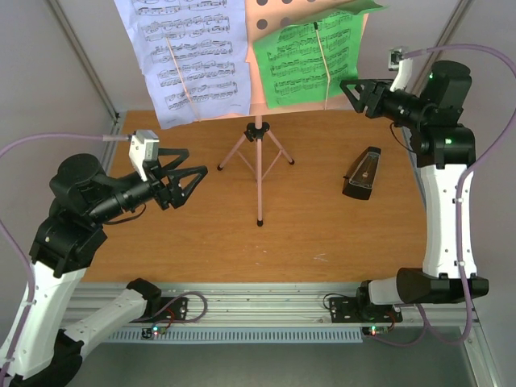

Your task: Pack up the instrument practice props

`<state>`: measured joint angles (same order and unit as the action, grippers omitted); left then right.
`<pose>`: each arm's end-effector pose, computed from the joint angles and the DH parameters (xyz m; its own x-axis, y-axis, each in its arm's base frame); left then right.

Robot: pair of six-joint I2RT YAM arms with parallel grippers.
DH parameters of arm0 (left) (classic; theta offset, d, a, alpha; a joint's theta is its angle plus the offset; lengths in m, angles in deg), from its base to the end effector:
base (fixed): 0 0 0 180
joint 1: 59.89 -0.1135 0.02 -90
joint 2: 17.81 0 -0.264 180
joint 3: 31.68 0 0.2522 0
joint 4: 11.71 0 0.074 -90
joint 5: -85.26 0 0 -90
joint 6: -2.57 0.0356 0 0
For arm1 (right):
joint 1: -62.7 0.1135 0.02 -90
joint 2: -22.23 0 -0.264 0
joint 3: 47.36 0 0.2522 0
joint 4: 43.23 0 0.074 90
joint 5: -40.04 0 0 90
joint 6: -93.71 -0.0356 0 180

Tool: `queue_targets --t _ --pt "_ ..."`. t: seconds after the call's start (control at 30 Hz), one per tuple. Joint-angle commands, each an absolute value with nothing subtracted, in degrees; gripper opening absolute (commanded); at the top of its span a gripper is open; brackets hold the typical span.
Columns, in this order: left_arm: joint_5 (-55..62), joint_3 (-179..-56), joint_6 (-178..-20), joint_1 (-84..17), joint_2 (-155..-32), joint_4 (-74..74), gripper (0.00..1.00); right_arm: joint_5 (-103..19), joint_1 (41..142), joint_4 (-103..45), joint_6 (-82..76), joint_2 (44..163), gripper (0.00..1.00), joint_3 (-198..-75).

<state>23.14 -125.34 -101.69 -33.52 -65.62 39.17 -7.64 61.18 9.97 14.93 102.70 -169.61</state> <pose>0.1032 -0.0697 0.4808 -0.2756 -0.1064 -0.9554 0.7657 0.5766 -0.2851 0.2632 0.0170 0.5220 -0.0696 -0.1421 -0.9874 -0.6664 0.7432 -0.0600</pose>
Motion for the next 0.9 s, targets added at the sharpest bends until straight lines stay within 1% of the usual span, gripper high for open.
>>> queue_targets --t 0.0,0.13,0.4,0.5,0.77,0.87 --pt "23.9 -125.2 -100.9 -33.4 -64.9 38.1 0.78 -5.5 60.9 8.0 15.0 100.1 0.55 -168.0" --pt "23.8 -125.1 -100.8 -33.4 -64.7 38.2 0.78 -5.4 60.8 6.6 14.8 100.2 0.54 -167.4" --pt "23.7 -125.7 -100.6 -33.4 -64.3 38.5 0.78 -7.5 60.9 5.7 14.2 102.0 0.46 -167.7" --pt "23.7 -125.7 -100.4 -33.3 -64.1 38.5 0.78 -7.5 60.9 5.4 13.5 102.5 0.45 -167.4" --pt "23.4 -125.7 -100.2 -33.4 -63.7 38.7 0.78 -5.2 60.8 3.1 11.4 102.9 0.44 -166.0" --pt "23.3 -125.7 -100.1 -33.4 -63.6 38.9 0.78 -3.2 60.7 1.5 10.1 103.3 0.41 -165.7"
